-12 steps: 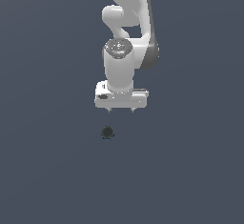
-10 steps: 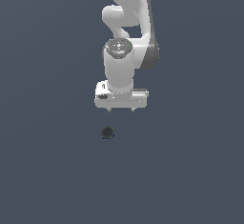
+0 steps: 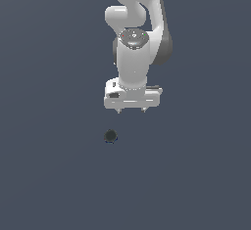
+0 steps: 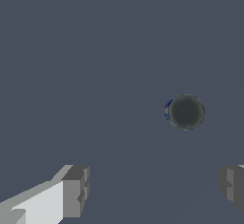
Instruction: Pick up the object and move it to a goal position.
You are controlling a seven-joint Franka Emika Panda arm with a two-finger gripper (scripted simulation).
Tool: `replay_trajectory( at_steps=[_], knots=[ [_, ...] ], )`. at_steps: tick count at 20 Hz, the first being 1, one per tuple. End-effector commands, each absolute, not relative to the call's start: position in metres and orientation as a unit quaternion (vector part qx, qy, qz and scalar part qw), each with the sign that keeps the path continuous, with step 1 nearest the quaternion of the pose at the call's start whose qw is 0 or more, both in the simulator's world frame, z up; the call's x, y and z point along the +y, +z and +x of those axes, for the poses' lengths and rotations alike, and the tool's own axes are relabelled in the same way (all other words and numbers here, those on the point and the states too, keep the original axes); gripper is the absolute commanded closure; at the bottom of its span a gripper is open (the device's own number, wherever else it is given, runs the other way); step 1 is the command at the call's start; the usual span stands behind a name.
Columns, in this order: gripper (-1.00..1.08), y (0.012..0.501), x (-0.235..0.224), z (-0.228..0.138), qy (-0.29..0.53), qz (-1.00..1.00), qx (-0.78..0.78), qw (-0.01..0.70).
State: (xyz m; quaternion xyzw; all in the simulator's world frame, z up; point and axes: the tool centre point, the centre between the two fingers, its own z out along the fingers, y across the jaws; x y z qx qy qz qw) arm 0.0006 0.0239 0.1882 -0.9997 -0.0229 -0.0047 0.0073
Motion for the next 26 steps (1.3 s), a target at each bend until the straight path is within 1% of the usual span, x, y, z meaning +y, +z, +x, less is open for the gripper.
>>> replay_trajectory(
  at_steps=[1, 7, 13, 26],
  knots=[
    [-0.92, 0.189, 0.024, 0.0, -0.005, -1.0, -0.024, 0.007],
    [-0.92, 0.181, 0.019, 0.003, -0.004, -1.0, -0.001, 0.008],
    [-0.92, 0.164, 0.005, 0.011, -0.002, -0.998, 0.055, 0.011],
    [-0.92, 0.096, -0.047, 0.03, 0.001, -0.967, 0.255, 0.007]
  ],
)
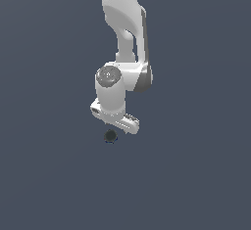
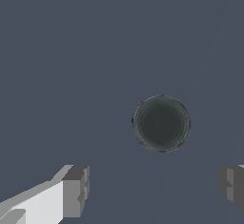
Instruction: Pick up the object and move it to a goal position.
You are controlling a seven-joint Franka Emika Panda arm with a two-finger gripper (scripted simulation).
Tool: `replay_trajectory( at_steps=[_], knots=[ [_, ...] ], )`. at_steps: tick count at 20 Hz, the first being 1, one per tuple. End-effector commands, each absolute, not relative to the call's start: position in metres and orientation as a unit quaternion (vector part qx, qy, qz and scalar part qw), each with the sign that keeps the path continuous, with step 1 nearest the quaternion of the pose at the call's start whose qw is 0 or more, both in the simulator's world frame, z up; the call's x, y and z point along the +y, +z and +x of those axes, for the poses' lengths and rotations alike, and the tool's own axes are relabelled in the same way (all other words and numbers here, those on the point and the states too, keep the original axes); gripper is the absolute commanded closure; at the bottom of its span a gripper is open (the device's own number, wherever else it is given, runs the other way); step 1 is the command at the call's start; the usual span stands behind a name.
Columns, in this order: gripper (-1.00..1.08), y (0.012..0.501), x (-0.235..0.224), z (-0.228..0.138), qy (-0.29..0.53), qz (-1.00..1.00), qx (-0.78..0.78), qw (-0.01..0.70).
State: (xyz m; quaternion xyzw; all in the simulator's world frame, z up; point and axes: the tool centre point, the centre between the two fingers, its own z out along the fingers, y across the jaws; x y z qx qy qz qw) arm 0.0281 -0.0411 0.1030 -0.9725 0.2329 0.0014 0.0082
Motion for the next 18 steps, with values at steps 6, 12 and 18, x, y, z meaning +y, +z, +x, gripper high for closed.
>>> replay_trajectory(
  at_steps=[6, 12, 18],
  knots=[
    [-0.92, 0.074, -0.064, 0.033, 0.001, -0.949, 0.314, 0.003],
    [-0.92, 0.064, -0.073, 0.034, 0.0, -0.94, 0.34, 0.0],
    [-0.92, 0.061, -0.072, 0.034, 0.0, -0.941, 0.339, 0.0]
  ],
)
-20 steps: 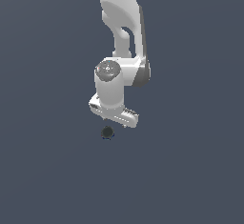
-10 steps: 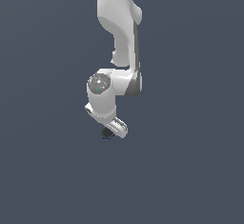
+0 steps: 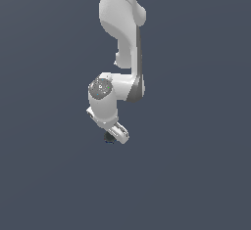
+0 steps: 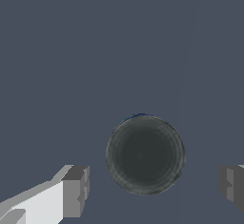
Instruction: Pick up the object and move it to a goal position.
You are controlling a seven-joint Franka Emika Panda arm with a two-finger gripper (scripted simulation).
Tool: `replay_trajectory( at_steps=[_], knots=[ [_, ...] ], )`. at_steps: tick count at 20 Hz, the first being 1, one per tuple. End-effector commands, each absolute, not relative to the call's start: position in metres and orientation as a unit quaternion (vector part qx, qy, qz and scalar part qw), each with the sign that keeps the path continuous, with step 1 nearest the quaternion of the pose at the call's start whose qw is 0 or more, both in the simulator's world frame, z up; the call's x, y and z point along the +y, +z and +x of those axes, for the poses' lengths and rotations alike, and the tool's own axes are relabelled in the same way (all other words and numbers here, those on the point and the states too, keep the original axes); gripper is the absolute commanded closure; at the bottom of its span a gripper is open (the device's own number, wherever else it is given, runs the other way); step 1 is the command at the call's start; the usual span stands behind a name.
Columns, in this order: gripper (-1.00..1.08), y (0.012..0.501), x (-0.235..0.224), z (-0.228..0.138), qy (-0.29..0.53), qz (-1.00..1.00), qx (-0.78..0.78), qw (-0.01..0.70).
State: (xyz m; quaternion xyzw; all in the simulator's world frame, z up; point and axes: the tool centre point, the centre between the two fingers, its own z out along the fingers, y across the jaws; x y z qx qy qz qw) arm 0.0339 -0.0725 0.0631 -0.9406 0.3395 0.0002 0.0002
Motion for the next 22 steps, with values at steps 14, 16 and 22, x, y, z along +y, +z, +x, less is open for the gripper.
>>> replay_trajectory(
  at_steps=[14, 16, 22],
  knots=[
    [-0.92, 0.014, -0.073, 0.034, 0.0, -0.94, 0.342, 0.0],
    [1.08, 0.014, -0.073, 0.034, 0.0, -0.94, 0.342, 0.0],
    [1.08, 0.014, -0.073, 0.034, 0.0, -0.94, 0.342, 0.0]
  ],
)
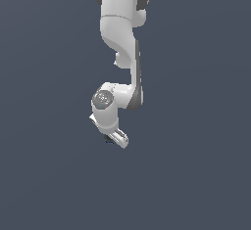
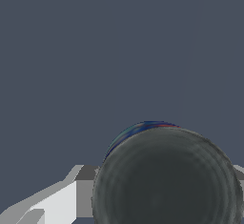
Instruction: Pick up the object and move it to a goal position.
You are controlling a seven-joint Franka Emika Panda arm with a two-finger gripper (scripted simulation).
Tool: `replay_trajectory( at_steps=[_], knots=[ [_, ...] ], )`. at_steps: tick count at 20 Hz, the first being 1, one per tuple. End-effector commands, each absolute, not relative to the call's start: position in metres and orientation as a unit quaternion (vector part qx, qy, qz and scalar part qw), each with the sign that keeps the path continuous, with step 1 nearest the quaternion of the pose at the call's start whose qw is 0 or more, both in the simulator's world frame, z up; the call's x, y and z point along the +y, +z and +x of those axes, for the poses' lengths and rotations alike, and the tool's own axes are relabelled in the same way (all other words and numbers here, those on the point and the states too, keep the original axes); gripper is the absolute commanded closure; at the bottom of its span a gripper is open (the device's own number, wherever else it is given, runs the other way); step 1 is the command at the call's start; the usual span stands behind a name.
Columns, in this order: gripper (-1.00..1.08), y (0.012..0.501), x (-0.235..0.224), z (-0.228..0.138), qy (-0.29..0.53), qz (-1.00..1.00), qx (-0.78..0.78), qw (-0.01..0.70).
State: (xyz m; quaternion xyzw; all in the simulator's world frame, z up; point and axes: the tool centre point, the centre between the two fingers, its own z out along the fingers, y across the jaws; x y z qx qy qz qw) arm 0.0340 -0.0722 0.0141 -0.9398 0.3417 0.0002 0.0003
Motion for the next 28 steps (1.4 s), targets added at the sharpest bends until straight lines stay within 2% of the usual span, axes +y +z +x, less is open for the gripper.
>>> replay_trajectory(
  at_steps=[1, 15, 28],
  knots=[
    [1.08, 0.014, -0.073, 0.034, 0.0, -0.94, 0.342, 0.0],
    [1.08, 0.031, -0.058, 0.021, 0.0, -0.94, 0.342, 0.0],
    [1.08, 0.102, -0.001, -0.032, 0.0, -0.94, 0.342, 0.001]
  ],
)
